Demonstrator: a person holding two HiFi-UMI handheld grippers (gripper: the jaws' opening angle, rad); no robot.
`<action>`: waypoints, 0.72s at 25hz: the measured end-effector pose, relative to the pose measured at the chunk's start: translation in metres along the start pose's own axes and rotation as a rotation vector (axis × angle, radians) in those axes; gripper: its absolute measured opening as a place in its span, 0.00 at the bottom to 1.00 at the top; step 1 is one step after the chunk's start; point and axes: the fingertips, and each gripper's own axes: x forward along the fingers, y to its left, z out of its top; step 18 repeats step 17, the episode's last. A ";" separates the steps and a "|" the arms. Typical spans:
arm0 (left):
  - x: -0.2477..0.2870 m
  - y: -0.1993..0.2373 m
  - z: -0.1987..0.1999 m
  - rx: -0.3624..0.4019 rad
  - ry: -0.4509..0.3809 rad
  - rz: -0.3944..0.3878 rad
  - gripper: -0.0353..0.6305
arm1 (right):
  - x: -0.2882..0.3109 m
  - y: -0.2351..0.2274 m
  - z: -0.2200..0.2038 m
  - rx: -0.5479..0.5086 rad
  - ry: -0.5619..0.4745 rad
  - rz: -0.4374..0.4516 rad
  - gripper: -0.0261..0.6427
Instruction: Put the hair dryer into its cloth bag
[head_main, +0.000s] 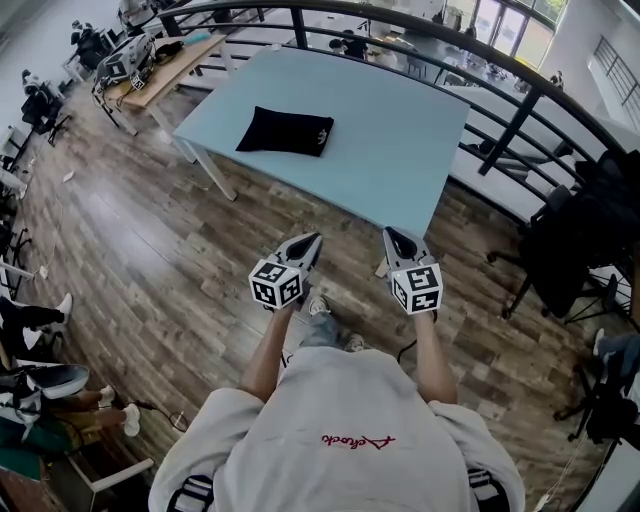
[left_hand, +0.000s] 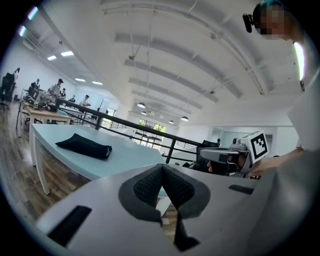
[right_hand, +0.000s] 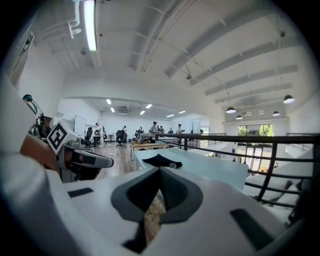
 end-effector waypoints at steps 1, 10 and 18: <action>0.001 -0.001 0.000 0.000 0.002 -0.001 0.06 | 0.000 -0.001 0.000 0.000 0.001 0.000 0.06; 0.009 -0.002 0.002 0.009 0.010 -0.004 0.06 | 0.005 -0.010 0.001 0.008 -0.002 0.002 0.06; 0.011 -0.003 0.000 0.000 0.013 0.000 0.06 | 0.007 -0.010 -0.003 0.015 0.009 0.008 0.06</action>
